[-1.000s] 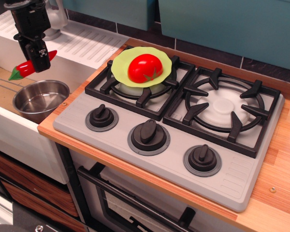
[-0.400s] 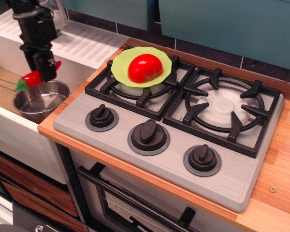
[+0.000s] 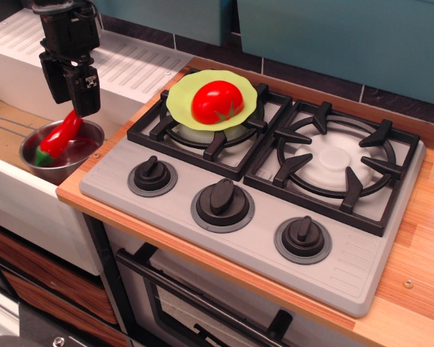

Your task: Put tomato on plate and redpepper in pot or pan in sink

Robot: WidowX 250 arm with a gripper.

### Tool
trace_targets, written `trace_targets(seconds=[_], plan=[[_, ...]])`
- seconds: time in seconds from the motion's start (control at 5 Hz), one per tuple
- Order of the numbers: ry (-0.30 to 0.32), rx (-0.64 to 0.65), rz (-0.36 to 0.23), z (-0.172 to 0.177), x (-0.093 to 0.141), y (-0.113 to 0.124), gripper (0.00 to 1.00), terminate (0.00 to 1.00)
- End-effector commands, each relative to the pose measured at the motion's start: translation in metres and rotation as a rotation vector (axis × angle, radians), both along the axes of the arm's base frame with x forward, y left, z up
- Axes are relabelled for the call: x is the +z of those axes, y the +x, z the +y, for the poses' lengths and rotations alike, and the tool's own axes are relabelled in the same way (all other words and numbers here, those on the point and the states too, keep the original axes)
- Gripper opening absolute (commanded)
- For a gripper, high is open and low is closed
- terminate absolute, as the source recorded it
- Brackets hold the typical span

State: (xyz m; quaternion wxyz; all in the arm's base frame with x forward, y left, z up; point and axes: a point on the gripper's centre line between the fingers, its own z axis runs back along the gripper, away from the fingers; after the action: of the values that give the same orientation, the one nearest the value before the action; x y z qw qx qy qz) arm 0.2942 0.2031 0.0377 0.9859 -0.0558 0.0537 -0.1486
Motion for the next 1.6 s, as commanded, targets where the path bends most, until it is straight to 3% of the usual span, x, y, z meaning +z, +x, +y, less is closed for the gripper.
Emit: trace_targets(seconds=[0.0, 0.4, 0.6, 0.8, 1.4], plan=[[0.078, 0.006, -0.072, -0.002, 0.049, 0.007, 1.0, 0.0], [0.121, -0.021, -0.077, -0.012, 0.1, -0.011, 1.0, 0.0], [0.172, -0.023, -0.027, -0.021, 0.129, -0.014, 1.0, 0.0], [0.142, -0.025, -0.007, -0.03, 0.142, -0.014, 1.0, 0.0], [0.142, -0.025, -0.007, -0.03, 0.142, -0.014, 1.0, 0.0]])
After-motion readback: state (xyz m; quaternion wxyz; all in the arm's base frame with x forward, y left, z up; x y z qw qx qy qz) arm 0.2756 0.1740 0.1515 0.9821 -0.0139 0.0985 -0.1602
